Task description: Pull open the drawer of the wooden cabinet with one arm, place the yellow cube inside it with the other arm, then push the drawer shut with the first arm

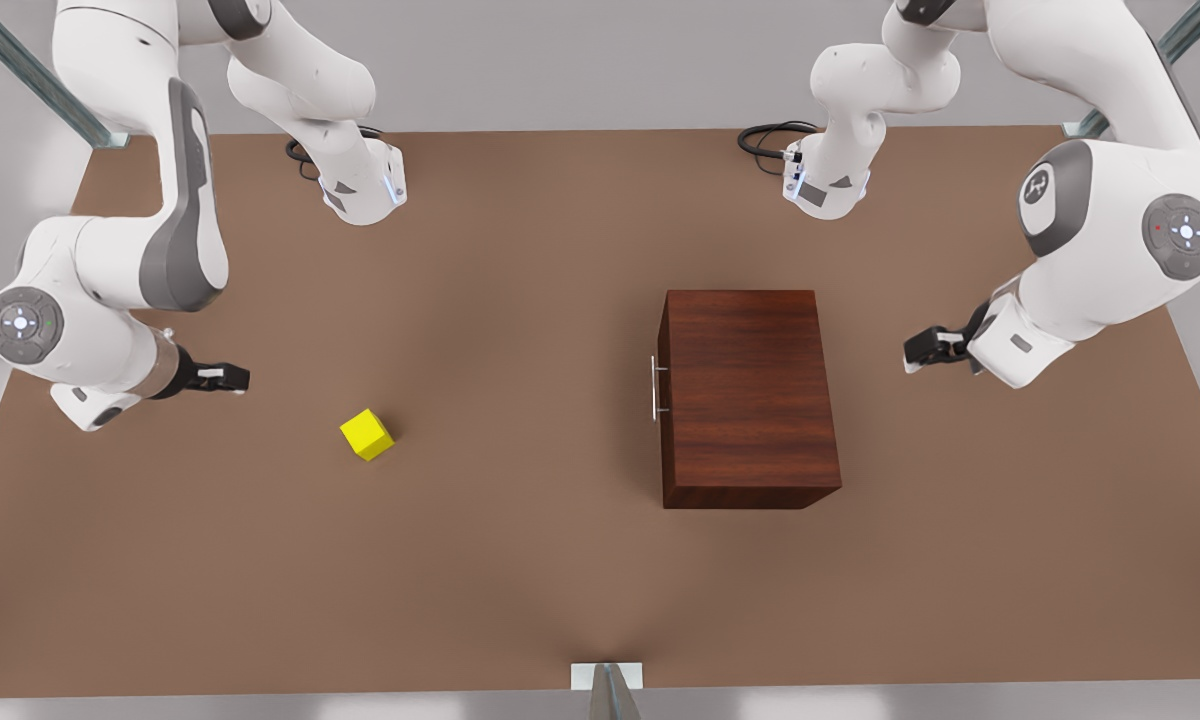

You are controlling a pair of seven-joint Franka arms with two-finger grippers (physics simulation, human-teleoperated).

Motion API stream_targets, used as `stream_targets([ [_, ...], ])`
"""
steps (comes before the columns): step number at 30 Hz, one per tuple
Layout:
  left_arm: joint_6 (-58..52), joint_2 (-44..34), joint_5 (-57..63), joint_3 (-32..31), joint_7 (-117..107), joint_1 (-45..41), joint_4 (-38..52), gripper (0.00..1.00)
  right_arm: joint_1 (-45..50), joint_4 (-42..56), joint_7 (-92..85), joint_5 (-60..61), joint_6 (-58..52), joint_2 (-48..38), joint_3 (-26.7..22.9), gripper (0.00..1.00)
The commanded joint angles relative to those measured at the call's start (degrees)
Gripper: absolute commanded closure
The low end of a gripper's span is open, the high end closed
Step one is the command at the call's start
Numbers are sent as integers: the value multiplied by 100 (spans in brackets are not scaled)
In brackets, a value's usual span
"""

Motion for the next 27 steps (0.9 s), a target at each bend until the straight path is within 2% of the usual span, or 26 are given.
stream_targets([
  [1,322,-1,-21,-6,-39,4,10,0,-2,-59,-44,-6,153,-21,5,0],
  [4,208,34,5,-94,-48,-391,-95,0,-37,-50,-35,-6,153,-12,-13,0],
  [6,-118,192,497,-94,-626,-1349,-78,0,-37,-41,-35,-6,153,-4,-13,0],
  [8,-126,420,541,-94,-1400,-1877,106,0,-37,-41,-35,-6,153,-4,-13,0],
  [13,-82,2064,1209,-76,-4477,-3529,1741,0,-37,-32,-53,-6,145,5,-13,0],
  [16,-82,2723,1964,-50,-5505,-4232,2022,0,-37,-32,-53,-15,145,14,-13,0],
  [19,-373,2829,2439,-33,-5655,-4356,1996,0,-37,-32,-53,-24,145,32,-13,0],
  [23,-285,3163,2484,170,-5058,-4338,2014,0,-28,-32,-53,-41,136,40,-13,0],
  [27,-337,3154,2422,161,-5418,-4338,1943,0,-28,-32,-53,-59,136,40,-13,0],
])
